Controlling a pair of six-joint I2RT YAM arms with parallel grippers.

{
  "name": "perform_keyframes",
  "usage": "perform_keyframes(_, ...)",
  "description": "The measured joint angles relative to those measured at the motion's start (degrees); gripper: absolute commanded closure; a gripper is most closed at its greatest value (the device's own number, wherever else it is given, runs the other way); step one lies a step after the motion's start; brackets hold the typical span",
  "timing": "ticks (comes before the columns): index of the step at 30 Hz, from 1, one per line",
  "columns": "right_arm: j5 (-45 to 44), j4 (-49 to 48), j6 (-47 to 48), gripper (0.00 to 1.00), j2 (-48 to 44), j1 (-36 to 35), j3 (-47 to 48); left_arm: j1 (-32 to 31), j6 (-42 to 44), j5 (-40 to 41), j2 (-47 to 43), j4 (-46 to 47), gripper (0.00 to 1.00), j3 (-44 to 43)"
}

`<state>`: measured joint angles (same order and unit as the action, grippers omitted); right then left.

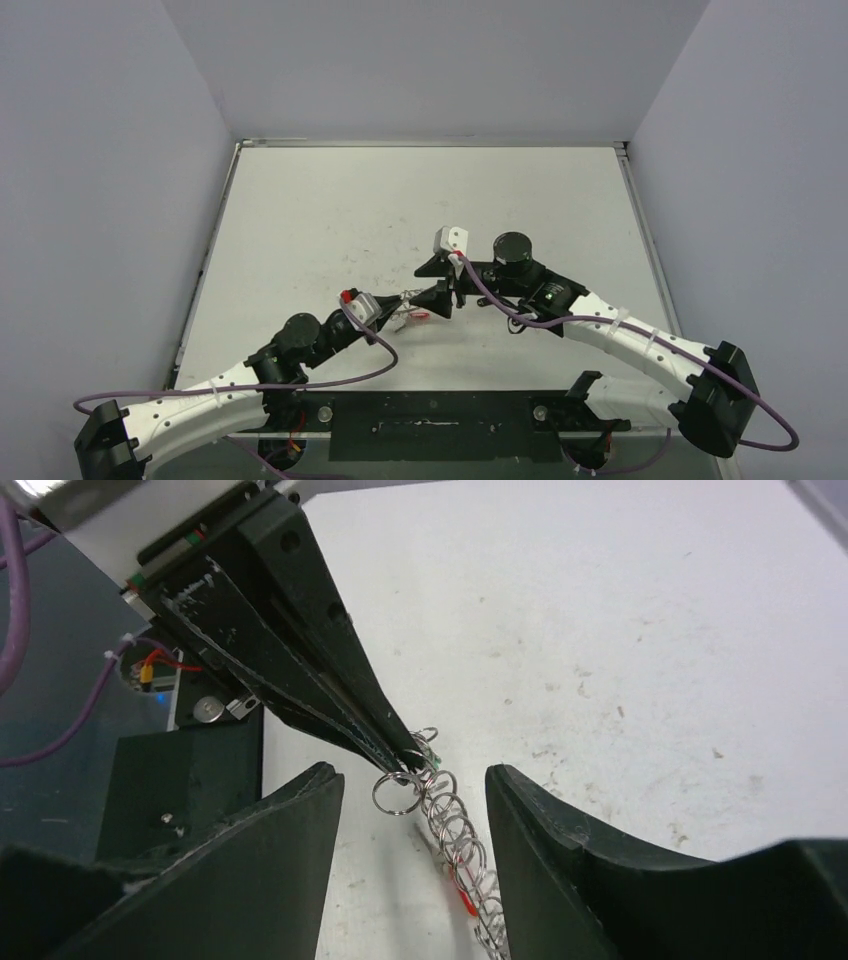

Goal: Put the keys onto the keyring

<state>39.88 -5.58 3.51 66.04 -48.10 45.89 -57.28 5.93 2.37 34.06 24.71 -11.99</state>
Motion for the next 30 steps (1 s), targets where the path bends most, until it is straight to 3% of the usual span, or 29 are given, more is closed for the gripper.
perform_keyframes(6,-2.9,-1.3,0.3,0.51,-4.2,0.0,-1.0,0.0,-0.9,2.0,0.0,-2.7,1.0,0.0)
perform_keyframes(11,-2.4,-0.8,1.8,0.68,-3.1,0.0,-1.0,0.0,-1.2,2.5,0.0,-3.4,1.0,0.0)
perform_keyframes(13,-1.9,0.2,2.6,0.67,-2.0,0.0,-1.0,0.0,-1.3,2.9,0.0,-3.4,1.0,-0.1)
perform_keyframes(18,-2.2,2.8,4.7,0.51,0.8,-1.1,-1.0,0.0,-1.5,3.5,0.0,-4.4,1.0,-0.8)
perform_keyframes(23,-4.9,5.2,6.2,0.46,3.7,-3.1,0.6,0.0,-2.3,3.4,0.0,-4.9,1.0,-1.0)
perform_keyframes(25,-6.2,5.3,6.3,0.51,4.8,-3.7,1.6,0.0,-2.3,3.4,0.0,-4.9,1.0,-1.0)
perform_keyframes(30,-10.7,6.7,6.6,0.72,6.4,-4.2,3.6,0.0,-2.3,3.1,0.2,-4.9,1.0,-1.0)
